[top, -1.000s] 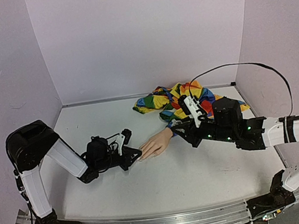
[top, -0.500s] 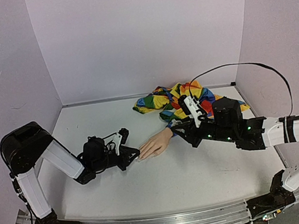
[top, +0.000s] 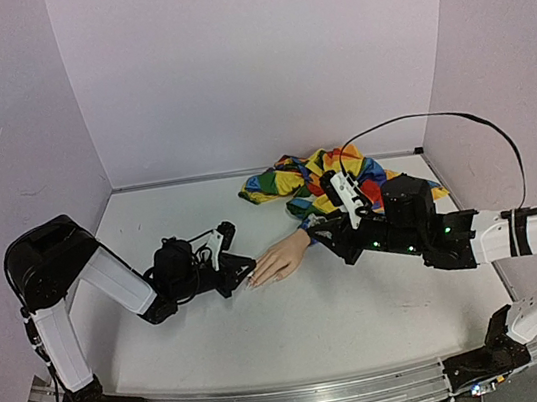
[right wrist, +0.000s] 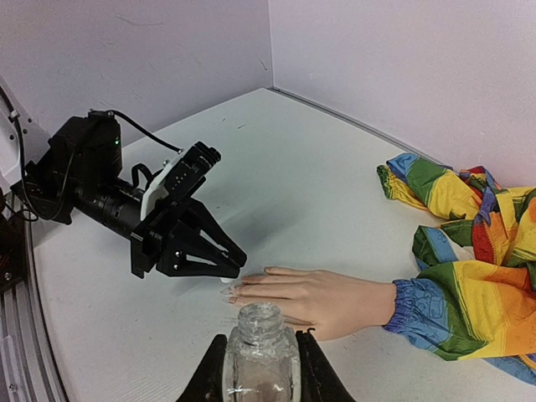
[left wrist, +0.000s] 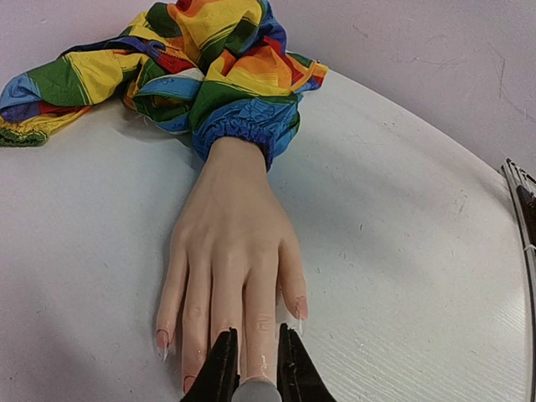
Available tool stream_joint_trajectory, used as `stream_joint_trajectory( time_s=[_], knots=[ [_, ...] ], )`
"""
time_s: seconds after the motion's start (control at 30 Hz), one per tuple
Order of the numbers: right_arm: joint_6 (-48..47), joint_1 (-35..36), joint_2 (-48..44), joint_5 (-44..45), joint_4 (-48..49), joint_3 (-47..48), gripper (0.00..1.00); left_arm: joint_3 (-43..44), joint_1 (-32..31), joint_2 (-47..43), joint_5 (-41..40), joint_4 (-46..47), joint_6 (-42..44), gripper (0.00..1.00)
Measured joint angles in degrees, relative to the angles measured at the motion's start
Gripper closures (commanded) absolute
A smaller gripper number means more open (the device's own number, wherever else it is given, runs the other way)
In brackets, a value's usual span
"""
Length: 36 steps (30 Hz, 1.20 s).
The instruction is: Paint the nails
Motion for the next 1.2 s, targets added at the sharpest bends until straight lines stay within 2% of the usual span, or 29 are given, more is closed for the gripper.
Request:
stream_joint_trajectory(
  time_s=[1.2],
  knots=[
    [0.11, 0.0, 0.0, -0.02, 0.0, 0.02, 1.0, -0.92, 0.15, 2.29, 0.37, 0.0, -0.04, 1.0]
  ],
)
